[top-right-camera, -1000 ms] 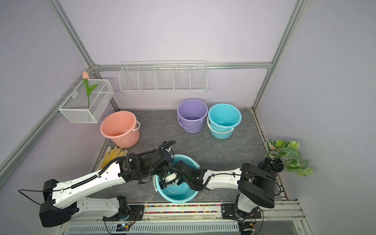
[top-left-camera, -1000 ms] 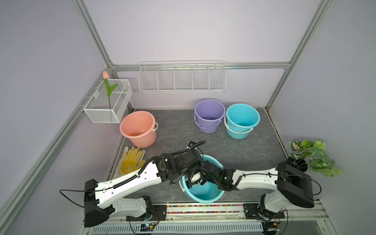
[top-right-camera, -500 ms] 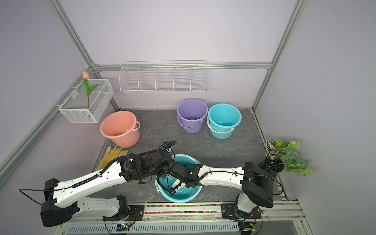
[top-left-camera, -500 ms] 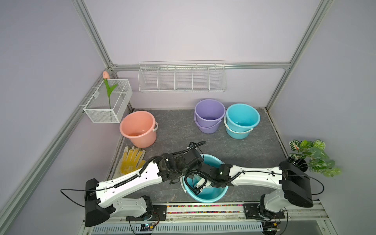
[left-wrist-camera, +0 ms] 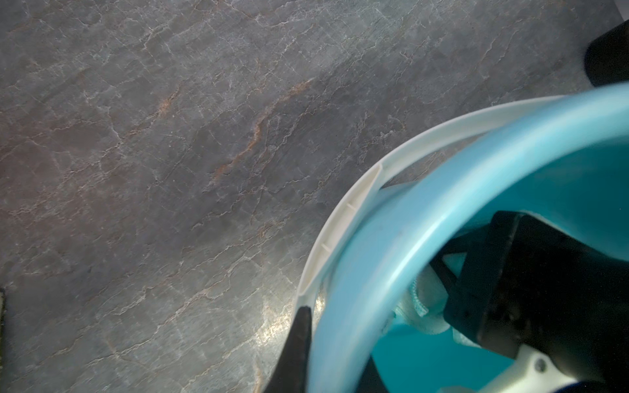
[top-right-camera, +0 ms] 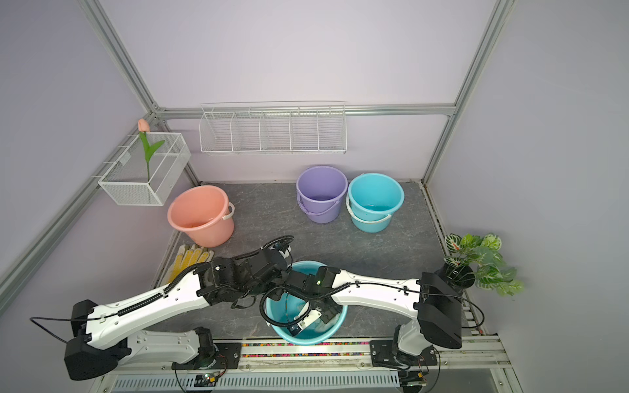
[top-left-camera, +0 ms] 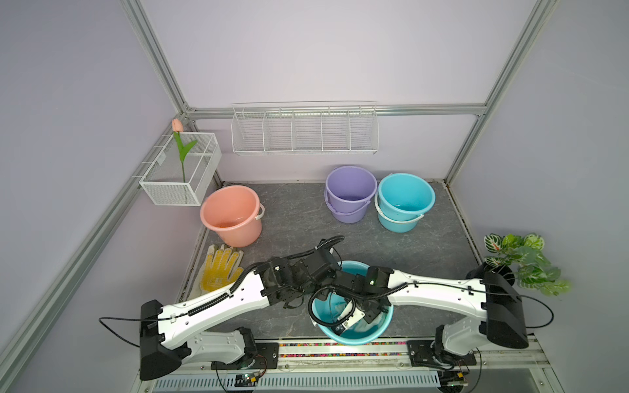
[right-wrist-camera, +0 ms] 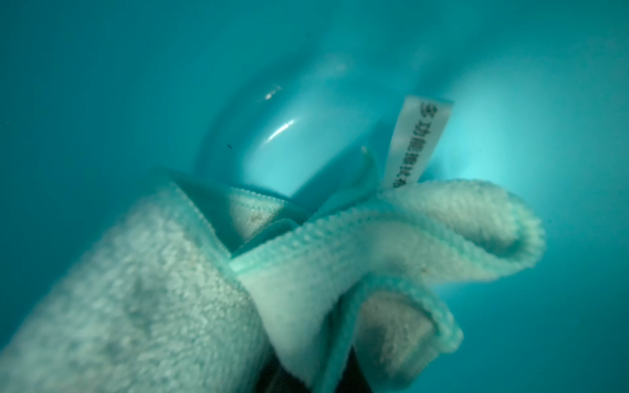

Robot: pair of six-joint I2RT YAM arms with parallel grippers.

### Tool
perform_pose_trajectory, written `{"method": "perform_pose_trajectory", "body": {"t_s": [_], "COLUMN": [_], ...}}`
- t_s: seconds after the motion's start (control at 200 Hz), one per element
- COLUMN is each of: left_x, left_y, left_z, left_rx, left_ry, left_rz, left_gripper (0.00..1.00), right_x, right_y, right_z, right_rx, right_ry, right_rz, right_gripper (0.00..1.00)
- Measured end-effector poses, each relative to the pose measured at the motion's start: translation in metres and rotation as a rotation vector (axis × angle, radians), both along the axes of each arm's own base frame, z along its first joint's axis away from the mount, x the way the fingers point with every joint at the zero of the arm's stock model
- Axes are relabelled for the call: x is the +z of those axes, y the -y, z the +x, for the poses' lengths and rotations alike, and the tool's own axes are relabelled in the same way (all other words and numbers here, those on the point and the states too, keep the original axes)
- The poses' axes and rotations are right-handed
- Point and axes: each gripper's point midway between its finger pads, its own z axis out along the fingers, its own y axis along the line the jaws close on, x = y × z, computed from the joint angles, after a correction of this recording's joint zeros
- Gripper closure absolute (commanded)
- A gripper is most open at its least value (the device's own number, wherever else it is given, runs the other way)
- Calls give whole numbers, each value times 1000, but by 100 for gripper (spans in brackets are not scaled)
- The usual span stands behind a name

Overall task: Wipe the inside of the bucket with a cloth
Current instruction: Wipe the dirt from the inside of the bucket.

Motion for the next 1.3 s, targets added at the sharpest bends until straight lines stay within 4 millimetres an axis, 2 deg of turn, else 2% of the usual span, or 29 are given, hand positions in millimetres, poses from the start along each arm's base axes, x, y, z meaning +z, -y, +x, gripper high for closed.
{"method": "perform_pose_trajectory", "body": {"t_s": [0.135, 0.3, 0.45, 0.615, 0.745, 0.9, 1.11, 1.3], "left_x": [-7, -23, -21, -22, -21, -22, -22, -25], "left_y": [1, 2, 6, 7, 9, 9, 10, 4], "left_z": [-1, 4, 4, 5, 5, 6, 10, 11], "left_rx": [12, 35, 29, 34, 37, 49, 60, 71], "left_ry": [-5, 34, 57, 68, 70, 74, 82, 89], "left_rz": [-15, -12, -44, -65, -79, -83, -83, -59], "left_gripper": [100, 100, 100, 100, 100, 100, 100, 100], "right_x": [-2, -10, -18, -14, -15, -1, 4, 10], "right_y": [-2, -16, -28, -50, -64, -84, -86, -87], "right_z": [-15, -29, -41, -45, -33, 4, 32, 54], "right_rx": [-41, -85, -125, -149, -187, -258, -281, -248], "right_ry": [-133, -306, -432, -512, -467, -288, -66, 171], "right_rz": [34, 152, 251, 405, 514, 686, 771, 758], "right_gripper": [93, 93, 93, 93, 93, 93, 93, 93]}}
